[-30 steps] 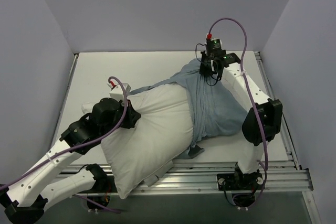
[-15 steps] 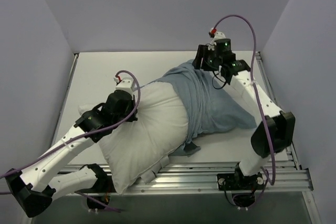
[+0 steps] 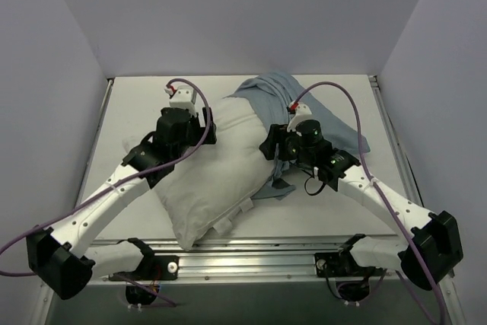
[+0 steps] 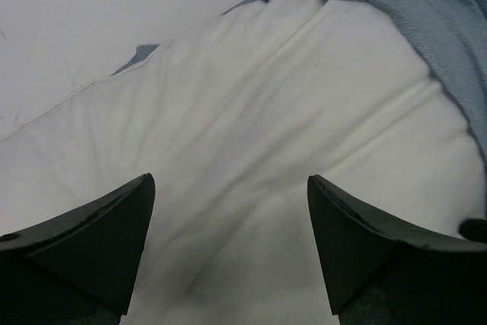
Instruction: Remove the pillowcase from the pillow
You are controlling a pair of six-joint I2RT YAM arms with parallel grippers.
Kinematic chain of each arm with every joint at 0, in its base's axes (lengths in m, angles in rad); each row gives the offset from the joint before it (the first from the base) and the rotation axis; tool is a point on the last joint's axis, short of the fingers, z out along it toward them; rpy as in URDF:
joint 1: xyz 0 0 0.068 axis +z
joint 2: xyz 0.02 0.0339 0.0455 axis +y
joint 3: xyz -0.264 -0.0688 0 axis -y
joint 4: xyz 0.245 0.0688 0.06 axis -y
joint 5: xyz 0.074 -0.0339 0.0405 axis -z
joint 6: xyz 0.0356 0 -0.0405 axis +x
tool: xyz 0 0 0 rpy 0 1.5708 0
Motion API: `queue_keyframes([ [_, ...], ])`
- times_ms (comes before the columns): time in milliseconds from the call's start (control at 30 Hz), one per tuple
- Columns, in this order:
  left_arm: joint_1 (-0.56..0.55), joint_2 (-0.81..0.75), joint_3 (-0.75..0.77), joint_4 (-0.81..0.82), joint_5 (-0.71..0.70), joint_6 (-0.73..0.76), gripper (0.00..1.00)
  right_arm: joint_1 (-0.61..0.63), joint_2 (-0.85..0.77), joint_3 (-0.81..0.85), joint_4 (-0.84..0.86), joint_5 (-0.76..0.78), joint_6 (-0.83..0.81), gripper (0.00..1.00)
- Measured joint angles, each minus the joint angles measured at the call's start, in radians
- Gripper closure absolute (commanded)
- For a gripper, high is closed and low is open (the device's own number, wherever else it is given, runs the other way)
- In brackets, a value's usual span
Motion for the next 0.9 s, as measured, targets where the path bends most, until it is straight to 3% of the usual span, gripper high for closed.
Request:
queue_keyframes([
  [133,-0.127,-0.148,-0.076,0.047,-0.016,0.099,0.06,0.001,0.028,-0.069,0.055,0.002,0.032,0.36],
  [367,-0.451,-0.307,-0.224,0.081,-0.116,0.297,0.03,0.006,0.157,0.016,0.138,0.015,0.056,0.36],
  [567,-0.572,-0.196,-0.275,0.087,-0.19,0.417,0.01,0.02,0.248,0.128,0.145,0.025,0.062,0.35],
  [700,-0.62,-0.089,-0.275,0.136,-0.265,0.481,0.05,0.029,0.248,0.164,0.134,0.043,0.061,0.34],
  [900,-0.668,0.1,-0.224,0.173,-0.396,0.541,0.06,0.023,0.2,0.175,0.059,0.118,0.042,0.18],
])
